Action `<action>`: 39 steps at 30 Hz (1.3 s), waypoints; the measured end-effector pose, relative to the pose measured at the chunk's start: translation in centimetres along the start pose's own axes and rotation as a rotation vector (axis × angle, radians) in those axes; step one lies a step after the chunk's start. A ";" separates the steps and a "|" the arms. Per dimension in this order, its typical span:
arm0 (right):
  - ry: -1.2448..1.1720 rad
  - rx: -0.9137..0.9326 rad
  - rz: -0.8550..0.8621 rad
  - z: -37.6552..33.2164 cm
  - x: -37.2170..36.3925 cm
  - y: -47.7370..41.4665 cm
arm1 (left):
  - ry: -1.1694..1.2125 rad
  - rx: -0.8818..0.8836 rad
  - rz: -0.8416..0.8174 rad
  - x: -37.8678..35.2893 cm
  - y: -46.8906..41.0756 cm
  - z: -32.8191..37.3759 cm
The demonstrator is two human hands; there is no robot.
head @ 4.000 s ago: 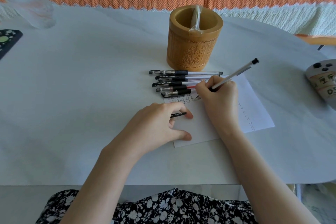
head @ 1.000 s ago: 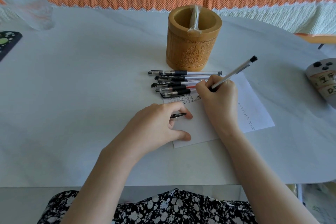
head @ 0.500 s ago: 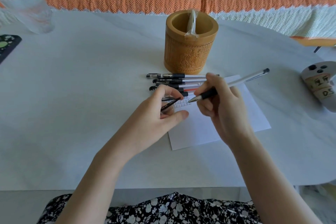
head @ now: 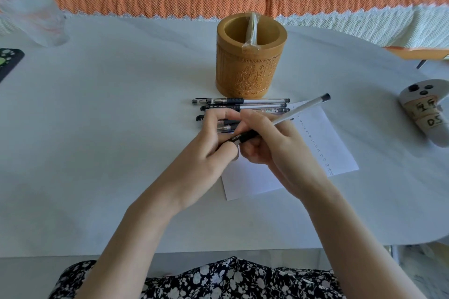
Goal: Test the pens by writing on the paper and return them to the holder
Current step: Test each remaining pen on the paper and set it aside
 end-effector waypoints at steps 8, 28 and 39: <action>0.036 0.071 -0.097 -0.6 0.3 0.4 | -0.066 -0.018 0.065 1.7 0.3 0.0; 0.141 0.058 0.207 -0.2 1.9 -0.1 | -0.632 -0.074 0.242 3.8 -0.2 0.1; 0.645 0.385 0.757 -3.4 6.2 0.9 | -0.944 -0.225 0.468 5.1 -1.1 1.1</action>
Point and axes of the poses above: each hand's wrist, its own y-axis away from the middle knuckle, its own x-axis out of the back of the hand, z = x × y, the point moved 8 cm from there along -y, towards the middle knuckle, and after that the axes turned 14 degrees about -x, right-handed, at the moved point
